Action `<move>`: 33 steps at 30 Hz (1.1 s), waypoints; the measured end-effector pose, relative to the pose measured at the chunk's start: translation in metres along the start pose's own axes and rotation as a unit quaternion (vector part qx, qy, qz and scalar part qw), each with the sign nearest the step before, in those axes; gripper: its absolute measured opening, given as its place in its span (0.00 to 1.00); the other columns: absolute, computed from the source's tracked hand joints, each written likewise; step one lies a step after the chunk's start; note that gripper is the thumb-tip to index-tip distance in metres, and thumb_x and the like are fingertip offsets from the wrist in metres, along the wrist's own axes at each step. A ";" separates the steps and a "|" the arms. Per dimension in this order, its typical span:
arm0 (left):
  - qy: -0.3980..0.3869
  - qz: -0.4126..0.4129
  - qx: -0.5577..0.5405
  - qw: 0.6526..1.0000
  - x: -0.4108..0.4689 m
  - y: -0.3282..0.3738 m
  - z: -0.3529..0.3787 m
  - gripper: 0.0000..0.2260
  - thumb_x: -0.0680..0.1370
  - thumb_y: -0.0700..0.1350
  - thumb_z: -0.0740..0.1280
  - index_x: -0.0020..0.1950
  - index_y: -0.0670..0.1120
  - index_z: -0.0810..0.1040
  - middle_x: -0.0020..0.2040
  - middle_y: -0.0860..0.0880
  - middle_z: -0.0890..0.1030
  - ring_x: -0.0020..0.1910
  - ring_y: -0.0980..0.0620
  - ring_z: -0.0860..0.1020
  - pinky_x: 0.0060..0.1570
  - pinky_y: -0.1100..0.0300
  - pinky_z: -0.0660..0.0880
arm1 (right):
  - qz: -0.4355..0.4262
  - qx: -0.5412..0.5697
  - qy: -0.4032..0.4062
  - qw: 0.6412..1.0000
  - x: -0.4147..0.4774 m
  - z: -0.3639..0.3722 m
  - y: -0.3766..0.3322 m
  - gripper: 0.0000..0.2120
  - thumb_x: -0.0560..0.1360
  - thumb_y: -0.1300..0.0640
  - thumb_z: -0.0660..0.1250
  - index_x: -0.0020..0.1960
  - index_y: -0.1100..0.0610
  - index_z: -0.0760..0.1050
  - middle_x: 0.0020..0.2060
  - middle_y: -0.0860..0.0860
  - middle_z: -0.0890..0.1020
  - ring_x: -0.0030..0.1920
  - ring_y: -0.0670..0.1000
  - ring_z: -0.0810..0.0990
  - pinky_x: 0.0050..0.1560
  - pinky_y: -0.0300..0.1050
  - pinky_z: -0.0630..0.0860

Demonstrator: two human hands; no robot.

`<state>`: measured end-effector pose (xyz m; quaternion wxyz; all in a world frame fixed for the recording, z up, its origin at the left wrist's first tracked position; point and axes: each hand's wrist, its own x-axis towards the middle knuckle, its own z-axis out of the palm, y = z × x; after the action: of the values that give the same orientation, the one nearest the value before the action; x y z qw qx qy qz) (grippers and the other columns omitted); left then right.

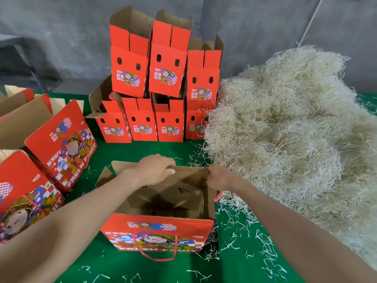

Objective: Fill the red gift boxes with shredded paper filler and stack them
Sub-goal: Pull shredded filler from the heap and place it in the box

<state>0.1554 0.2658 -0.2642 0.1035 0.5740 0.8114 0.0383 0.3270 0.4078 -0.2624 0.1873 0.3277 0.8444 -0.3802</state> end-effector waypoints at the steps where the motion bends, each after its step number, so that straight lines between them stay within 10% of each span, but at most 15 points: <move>1: 0.006 0.005 0.006 1.000 0.002 0.005 0.001 0.09 0.81 0.51 0.57 0.46 0.50 0.74 0.39 0.52 0.77 0.42 0.48 0.74 0.34 0.58 0.65 | 0.002 -0.004 0.003 1.000 -0.001 -0.001 0.001 0.09 0.77 0.69 0.56 0.55 0.69 0.70 0.45 0.70 0.78 0.34 0.60 0.83 0.28 0.45 0.79; 6: -0.039 -0.015 0.031 0.999 0.006 0.015 0.004 0.09 0.81 0.48 0.57 0.43 0.47 0.71 0.37 0.50 0.75 0.35 0.52 0.71 0.32 0.58 0.64 | -0.030 -0.041 0.038 0.998 -0.012 0.002 0.008 0.03 0.76 0.66 0.56 0.47 0.60 0.67 0.38 0.58 0.78 0.32 0.51 0.82 0.25 0.37 0.74; 12: 0.036 0.067 -0.115 0.990 0.020 0.078 0.002 0.22 0.78 0.53 0.62 0.72 0.52 0.64 0.71 0.52 0.66 0.70 0.51 0.64 0.70 0.51 0.61 | -0.072 0.019 0.146 0.986 -0.040 -0.026 0.035 0.23 0.79 0.47 0.59 0.69 0.60 0.63 0.46 0.58 0.83 0.36 0.52 0.82 0.46 0.50 0.79; 21: -0.073 0.097 -0.295 0.948 0.083 0.216 -0.007 0.21 0.76 0.48 0.66 0.69 0.51 0.67 0.63 0.52 0.73 0.49 0.53 0.76 0.52 0.58 0.77 | 0.062 -0.006 0.407 0.911 -0.091 -0.114 0.153 0.24 0.77 0.55 0.65 0.70 0.59 0.63 0.60 0.59 0.77 0.55 0.56 0.78 0.53 0.45 0.74; 26: -0.093 0.098 -0.364 0.922 0.106 0.271 0.002 0.24 0.77 0.46 0.65 0.72 0.53 0.63 0.65 0.51 0.72 0.41 0.59 0.72 0.40 0.68 0.73 | 0.107 -0.010 0.382 0.918 -0.101 -0.126 0.219 0.52 0.65 0.48 0.75 0.76 0.50 0.43 0.75 0.56 0.47 0.73 0.62 0.52 0.70 0.57 0.54; 29: -0.059 0.067 -0.376 0.922 0.117 0.283 0.008 0.30 0.77 0.45 0.66 0.74 0.53 0.56 0.71 0.50 0.66 0.56 0.54 0.74 0.53 0.60 0.74 | 0.133 0.079 0.337 0.929 -0.085 -0.121 0.243 0.61 0.62 0.50 0.77 0.74 0.44 0.30 0.73 0.55 0.34 0.73 0.62 0.44 0.69 0.60 0.48; 31: -0.021 0.039 -0.385 0.922 0.127 0.282 0.006 0.35 0.75 0.46 0.67 0.76 0.52 0.50 0.74 0.48 0.61 0.68 0.47 0.67 0.66 0.49 0.67 | 0.153 0.118 0.368 0.910 -0.073 -0.124 0.249 0.53 0.66 0.56 0.74 0.75 0.47 0.39 0.74 0.60 0.52 0.69 0.63 0.62 0.66 0.58 0.63; 33: 0.022 0.011 -0.429 0.903 0.144 0.279 -0.002 0.40 0.74 0.47 0.69 0.76 0.53 0.44 0.75 0.48 0.57 0.72 0.47 0.61 0.69 0.45 0.62 | 0.136 0.146 0.448 0.871 -0.070 -0.140 0.246 0.33 0.71 0.63 0.68 0.72 0.57 0.59 0.51 0.59 0.77 0.46 0.54 0.79 0.48 0.49 0.80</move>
<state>0.3664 0.4955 -0.2294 0.3216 0.4823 0.7118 0.3966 0.5388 0.6087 -0.2609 -0.2115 0.5981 0.7195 -0.2826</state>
